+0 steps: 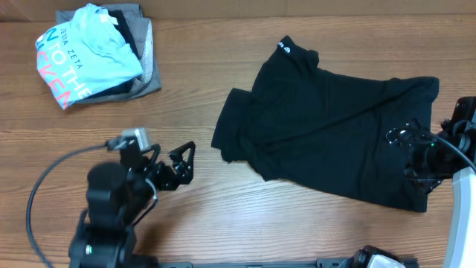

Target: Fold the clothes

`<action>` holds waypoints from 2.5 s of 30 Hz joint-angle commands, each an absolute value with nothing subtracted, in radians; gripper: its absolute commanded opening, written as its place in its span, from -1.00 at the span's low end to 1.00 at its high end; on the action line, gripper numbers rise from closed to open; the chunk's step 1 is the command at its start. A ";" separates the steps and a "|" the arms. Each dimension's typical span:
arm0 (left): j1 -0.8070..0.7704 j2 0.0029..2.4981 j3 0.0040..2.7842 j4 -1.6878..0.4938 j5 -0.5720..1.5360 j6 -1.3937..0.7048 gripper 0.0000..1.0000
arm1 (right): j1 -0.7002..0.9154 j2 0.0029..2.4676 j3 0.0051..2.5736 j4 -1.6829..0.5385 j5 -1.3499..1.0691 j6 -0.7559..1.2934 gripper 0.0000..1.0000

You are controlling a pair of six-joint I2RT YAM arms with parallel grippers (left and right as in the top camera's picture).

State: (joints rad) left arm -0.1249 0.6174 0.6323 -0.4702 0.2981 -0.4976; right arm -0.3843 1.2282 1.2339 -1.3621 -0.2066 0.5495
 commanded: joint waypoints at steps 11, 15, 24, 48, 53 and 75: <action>-0.257 1.036 0.786 -0.453 0.426 -0.630 1.00 | -0.379 1.225 1.230 -1.347 -0.214 0.542 1.00; -0.411 1.121 0.838 -0.555 0.189 -0.751 1.00 | -0.379 1.225 1.230 -1.335 -0.214 0.542 1.00; -0.684 1.366 0.908 -0.579 -0.144 -0.979 1.00 | -0.379 1.225 1.230 -1.329 -0.214 0.542 1.00; -0.655 1.723 0.908 -0.200 0.129 -0.862 1.00 | -0.379 1.225 1.230 -1.336 -0.211 0.515 1.00; -0.655 1.739 0.908 -0.187 0.150 -0.867 1.00 | -0.379 1.225 1.230 -1.336 -0.211 0.515 1.00; -0.656 1.734 0.945 -0.220 0.153 -0.786 1.00 | -0.379 1.225 1.230 -1.337 -0.211 0.489 1.00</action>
